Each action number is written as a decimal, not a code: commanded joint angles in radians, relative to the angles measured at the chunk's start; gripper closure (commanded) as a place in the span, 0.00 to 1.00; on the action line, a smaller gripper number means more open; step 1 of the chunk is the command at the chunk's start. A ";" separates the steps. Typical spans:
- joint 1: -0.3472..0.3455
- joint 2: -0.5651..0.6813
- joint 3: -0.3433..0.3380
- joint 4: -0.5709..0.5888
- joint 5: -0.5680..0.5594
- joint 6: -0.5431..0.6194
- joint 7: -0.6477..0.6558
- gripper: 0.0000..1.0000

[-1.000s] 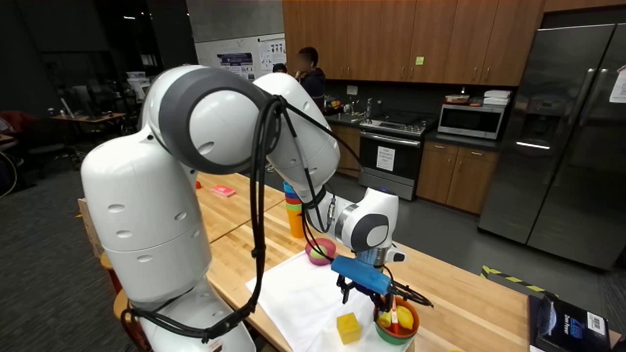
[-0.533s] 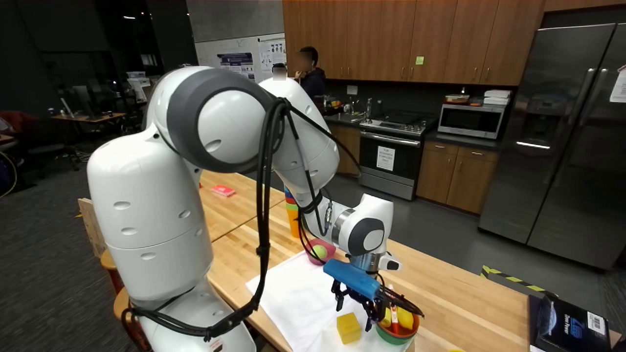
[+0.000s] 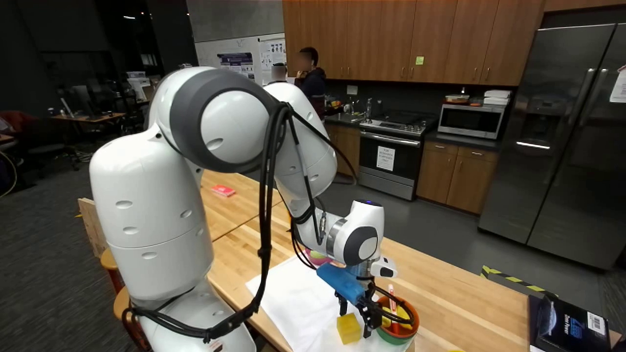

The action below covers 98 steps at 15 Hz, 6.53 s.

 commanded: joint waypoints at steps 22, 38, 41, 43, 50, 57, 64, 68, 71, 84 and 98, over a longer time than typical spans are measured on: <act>-0.004 -0.065 0.007 -0.083 -0.179 0.088 0.265 0.00; -0.018 0.010 -0.019 -0.100 -0.136 0.278 0.301 0.00; -0.009 0.016 -0.033 -0.098 -0.168 0.244 0.324 0.00; 0.002 0.025 -0.036 -0.098 -0.181 0.241 0.353 0.00; 0.007 0.022 -0.047 -0.097 -0.234 0.214 0.344 0.63; 0.013 0.016 -0.043 -0.061 -0.300 0.174 0.316 0.65; 0.018 -0.010 -0.023 -0.015 -0.194 0.119 0.150 0.65; 0.024 -0.023 -0.014 0.011 -0.174 0.075 0.133 0.15; 0.019 0.004 -0.015 0.015 -0.181 0.102 0.142 0.29; 0.024 0.018 -0.022 0.033 -0.247 0.094 0.307 0.00; 0.040 -0.004 0.001 -0.044 -0.240 0.081 0.592 0.00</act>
